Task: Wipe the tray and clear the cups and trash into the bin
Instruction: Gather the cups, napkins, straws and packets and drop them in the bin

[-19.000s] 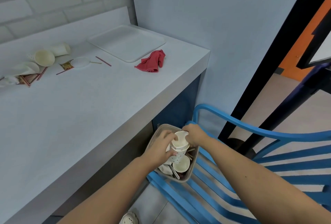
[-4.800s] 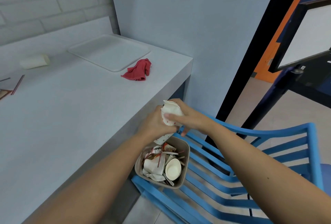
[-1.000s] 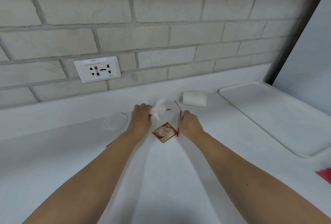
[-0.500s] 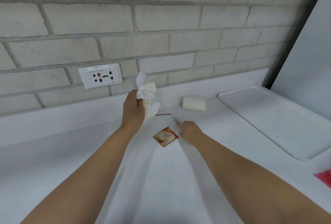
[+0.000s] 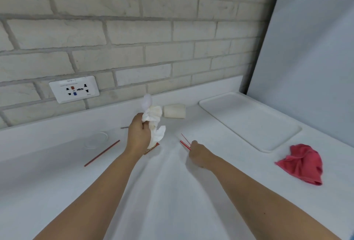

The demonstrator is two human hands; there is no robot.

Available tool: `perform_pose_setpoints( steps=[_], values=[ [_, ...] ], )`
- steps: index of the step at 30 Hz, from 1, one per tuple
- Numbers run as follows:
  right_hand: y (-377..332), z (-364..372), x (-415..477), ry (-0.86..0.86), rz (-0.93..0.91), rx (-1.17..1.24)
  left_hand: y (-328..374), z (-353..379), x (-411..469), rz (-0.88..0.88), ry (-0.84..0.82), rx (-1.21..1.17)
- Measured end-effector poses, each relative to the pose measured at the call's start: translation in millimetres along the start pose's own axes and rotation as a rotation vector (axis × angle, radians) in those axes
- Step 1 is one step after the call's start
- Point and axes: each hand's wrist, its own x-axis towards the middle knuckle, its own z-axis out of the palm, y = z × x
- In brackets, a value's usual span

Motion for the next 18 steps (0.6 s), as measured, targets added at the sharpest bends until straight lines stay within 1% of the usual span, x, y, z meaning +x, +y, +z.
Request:
perform_pose_setpoints(
  steps=[3, 6, 9, 15, 18],
  values=[
    [26.9, -18.0, -23.5, 0.001, 0.029, 0.104, 19.8, 25.6, -24.2, 0.015, -0.075, -0.027],
    [55.3, -36.4, -50.5, 0.005, 0.091, 0.268, 42.9, 53.6, -50.5, 0.023, -0.173, -0.062],
    [87.5, -55.8, -88.5, 0.022, 0.115, 0.439, 70.9, 87.8, -82.0, 0.024, -0.280, -0.120],
    [147.6, -87.7, -156.9, 0.132, 0.140, 0.576, 120.8, 152.1, -147.0, 0.042, -0.417, -0.167],
    [180.1, -102.3, -193.2, 0.161, 0.150, 0.648, 140.0, 178.6, -183.9, 0.054, -0.494, -0.193]
  ],
)
